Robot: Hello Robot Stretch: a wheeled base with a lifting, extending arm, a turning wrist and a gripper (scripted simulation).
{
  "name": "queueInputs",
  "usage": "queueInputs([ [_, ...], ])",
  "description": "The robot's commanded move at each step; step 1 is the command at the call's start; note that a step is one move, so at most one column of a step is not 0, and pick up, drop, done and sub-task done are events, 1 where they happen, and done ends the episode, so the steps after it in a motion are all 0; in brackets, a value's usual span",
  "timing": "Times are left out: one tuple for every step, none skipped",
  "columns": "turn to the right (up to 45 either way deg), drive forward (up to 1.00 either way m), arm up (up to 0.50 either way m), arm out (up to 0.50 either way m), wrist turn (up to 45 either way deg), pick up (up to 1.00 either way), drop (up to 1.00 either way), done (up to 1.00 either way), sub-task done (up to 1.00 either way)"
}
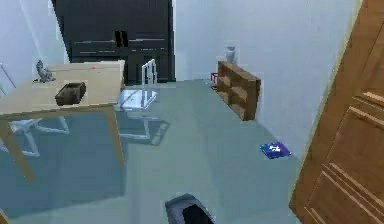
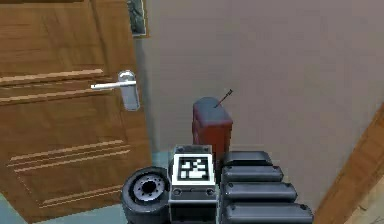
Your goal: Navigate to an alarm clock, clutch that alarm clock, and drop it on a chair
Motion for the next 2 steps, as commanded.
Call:
queueInputs([
  [0.0, 1.0, 0.0, 0.0, 0.0, 0.0, 0.0, 0.0, 0.0],
  [0.0, 1.0, 0.0, 0.0, 0.0, 0.0, 0.0, 0.0, 0.0],
])
